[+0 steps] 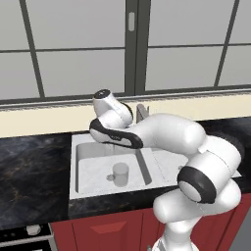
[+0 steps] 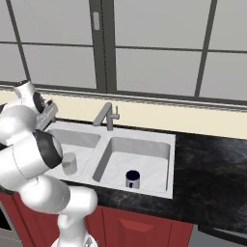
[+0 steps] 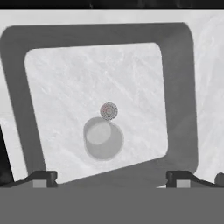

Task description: Move any existing items from the left basin to the right basin for drying. Then move the glass cup from the counter to the left basin of the sink for washing.

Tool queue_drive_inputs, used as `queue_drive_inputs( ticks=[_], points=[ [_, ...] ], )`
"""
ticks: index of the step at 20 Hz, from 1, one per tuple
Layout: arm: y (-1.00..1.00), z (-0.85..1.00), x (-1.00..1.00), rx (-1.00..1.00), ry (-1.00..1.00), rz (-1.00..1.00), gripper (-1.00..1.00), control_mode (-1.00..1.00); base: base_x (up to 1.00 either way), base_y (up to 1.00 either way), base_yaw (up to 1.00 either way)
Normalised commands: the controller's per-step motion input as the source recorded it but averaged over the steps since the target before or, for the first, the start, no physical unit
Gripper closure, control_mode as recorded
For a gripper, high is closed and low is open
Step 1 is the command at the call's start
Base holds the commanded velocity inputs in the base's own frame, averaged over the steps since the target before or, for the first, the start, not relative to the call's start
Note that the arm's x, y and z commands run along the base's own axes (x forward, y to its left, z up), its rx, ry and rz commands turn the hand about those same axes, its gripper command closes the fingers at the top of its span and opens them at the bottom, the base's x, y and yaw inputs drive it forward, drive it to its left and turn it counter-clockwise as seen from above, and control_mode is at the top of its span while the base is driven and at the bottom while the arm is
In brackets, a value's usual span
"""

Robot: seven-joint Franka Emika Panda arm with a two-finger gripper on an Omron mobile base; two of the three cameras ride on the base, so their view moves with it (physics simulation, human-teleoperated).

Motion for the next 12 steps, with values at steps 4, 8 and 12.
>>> queue_drive_inputs(
  ticks=[4,8,12],
  points=[
    [0.00,0.55,-0.09,0.05,0.00,0.00,-1.00,-1.00,0.00,0.00,0.00],
    [-0.01,0.27,-0.01,0.04,0.00,0.00,-1.00,-1.00,0.00,0.00,0.00],
    [-0.12,0.22,0.00,0.03,0.00,0.00,-1.00,-1.00,0.00,0.00,0.00]
  ],
)
